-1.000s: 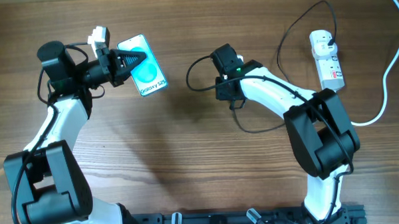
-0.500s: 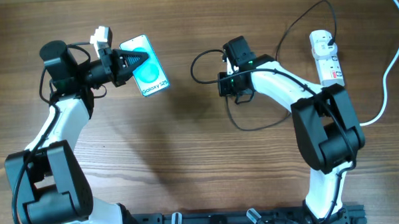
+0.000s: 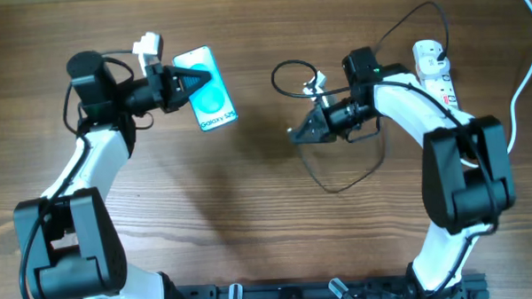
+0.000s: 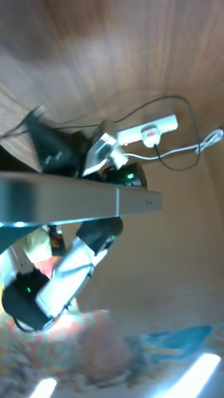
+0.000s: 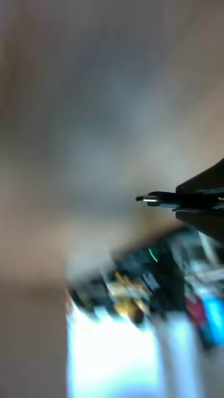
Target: Plug charger to phone and switch on socket
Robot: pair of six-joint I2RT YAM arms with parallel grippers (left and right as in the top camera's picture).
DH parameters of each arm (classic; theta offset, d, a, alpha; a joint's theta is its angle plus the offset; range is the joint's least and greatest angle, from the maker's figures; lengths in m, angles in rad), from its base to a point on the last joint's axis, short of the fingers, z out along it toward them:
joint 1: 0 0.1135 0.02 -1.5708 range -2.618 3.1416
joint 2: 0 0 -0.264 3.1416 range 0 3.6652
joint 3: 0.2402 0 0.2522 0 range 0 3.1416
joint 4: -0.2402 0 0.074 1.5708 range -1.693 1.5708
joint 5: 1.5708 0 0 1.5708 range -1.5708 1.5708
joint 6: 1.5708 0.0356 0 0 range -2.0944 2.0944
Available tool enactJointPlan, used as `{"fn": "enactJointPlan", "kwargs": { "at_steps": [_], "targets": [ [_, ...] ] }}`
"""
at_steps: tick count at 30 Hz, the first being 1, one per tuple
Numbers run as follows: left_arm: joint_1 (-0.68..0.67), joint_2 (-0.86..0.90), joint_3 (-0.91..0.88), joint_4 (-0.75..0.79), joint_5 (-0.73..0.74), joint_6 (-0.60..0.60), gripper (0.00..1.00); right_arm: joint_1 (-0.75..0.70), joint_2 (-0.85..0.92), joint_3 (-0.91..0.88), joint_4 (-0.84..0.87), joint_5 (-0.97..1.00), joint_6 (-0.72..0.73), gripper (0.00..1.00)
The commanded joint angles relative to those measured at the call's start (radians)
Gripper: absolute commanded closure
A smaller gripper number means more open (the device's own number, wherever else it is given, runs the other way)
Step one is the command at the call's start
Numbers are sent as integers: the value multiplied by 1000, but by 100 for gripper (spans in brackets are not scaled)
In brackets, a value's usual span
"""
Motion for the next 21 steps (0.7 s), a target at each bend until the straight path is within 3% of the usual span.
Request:
{"fn": "enactJointPlan", "kwargs": {
  "at_steps": [1, 5, 10, 13, 16, 21],
  "targets": [
    [-45, -2, 12, 67, -24, 28, 96, 14, -26, -13, -123, -363, -327, 95],
    [-90, -2, 12, 65, -130, 17, 96, 36, -26, -29, -209, -440, -454, 96],
    [-144, -2, 12, 64, -196, -13, 96, 71, -26, -29, -142, -454, -437, 96],
    [-161, -2, 12, 65, -231, -32, 96, 81, -26, -29, -47, -423, -336, 96],
    [-160, -2, 12, 61, -245, -32, 96, 85, -26, -29, 141, -273, -67, 95],
    [-148, -2, 12, 58, -256, -32, 96, 90, -37, -29, 237, -223, 51, 96]
  ]
}}
